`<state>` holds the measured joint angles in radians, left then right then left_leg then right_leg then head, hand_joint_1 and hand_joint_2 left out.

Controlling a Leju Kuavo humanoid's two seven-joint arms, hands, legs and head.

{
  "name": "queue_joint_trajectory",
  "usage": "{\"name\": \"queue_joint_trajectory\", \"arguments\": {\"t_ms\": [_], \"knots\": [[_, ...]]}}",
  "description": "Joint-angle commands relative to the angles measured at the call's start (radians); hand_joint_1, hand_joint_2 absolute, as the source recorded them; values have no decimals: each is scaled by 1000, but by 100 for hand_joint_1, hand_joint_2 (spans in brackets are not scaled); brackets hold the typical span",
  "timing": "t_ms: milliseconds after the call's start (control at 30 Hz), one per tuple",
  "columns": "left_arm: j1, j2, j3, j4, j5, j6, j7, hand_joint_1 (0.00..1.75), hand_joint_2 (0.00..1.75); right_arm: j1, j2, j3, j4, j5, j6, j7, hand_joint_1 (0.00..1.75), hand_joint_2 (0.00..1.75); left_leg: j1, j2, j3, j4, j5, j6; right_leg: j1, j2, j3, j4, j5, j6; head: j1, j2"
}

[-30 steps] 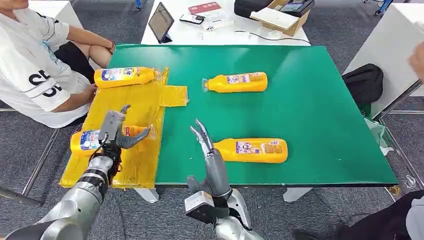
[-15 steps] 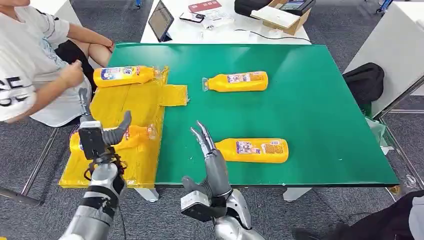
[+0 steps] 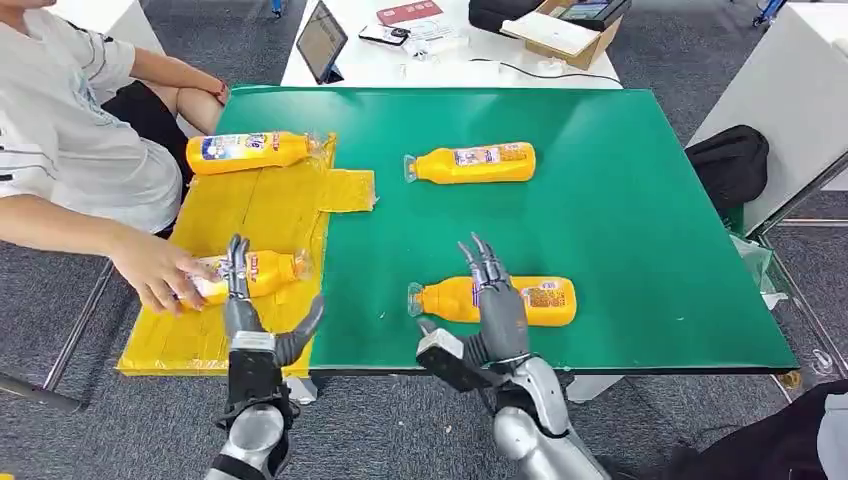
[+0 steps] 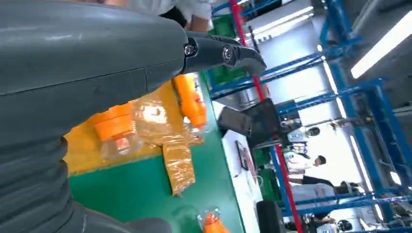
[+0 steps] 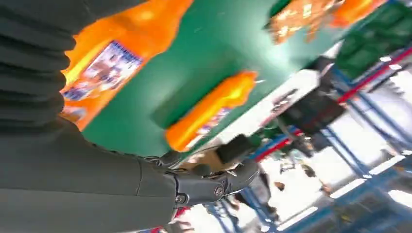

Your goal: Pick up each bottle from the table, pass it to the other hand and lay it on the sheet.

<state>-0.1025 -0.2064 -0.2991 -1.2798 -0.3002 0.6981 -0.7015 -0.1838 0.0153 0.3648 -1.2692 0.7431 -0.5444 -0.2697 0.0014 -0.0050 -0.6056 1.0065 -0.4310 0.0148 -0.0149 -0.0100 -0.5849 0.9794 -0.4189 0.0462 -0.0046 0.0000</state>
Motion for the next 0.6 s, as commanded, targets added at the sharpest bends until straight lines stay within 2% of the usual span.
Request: {"name": "queue_joint_trajectory", "arguments": {"t_ms": [33,267,400,533,600], "knots": [[18,-5,-42,2,-54,0,3,0,175,-69,-28,-61,81,-22,83,60,0,175,0,1,2,0,-1,-1,0,1,2,0,0,-1,0,0],[27,-15,-42,4,-78,0,3,0,175,-74,-34,-61,88,-5,89,78,0,175,0,1,3,0,-1,-1,0,1,3,-1,-1,-1,0,0],[10,-3,-133,48,39,-9,3,0,175,-114,-58,-72,165,3,153,112,0,175,0,0,4,-1,-1,-1,0,1,4,-1,-1,-2,0,0],[-2,-2,-160,72,57,-4,3,0,175,-167,-65,-83,304,-1,205,120,0,175,0,0,3,-1,0,0,0,1,3,-1,0,-1,0,0],[-2,-2,-160,72,57,-4,3,0,175,-167,-65,-83,304,-1,205,120,0,175,0,0,3,-1,0,0,0,0,3,-2,0,-1,0,0]]}}
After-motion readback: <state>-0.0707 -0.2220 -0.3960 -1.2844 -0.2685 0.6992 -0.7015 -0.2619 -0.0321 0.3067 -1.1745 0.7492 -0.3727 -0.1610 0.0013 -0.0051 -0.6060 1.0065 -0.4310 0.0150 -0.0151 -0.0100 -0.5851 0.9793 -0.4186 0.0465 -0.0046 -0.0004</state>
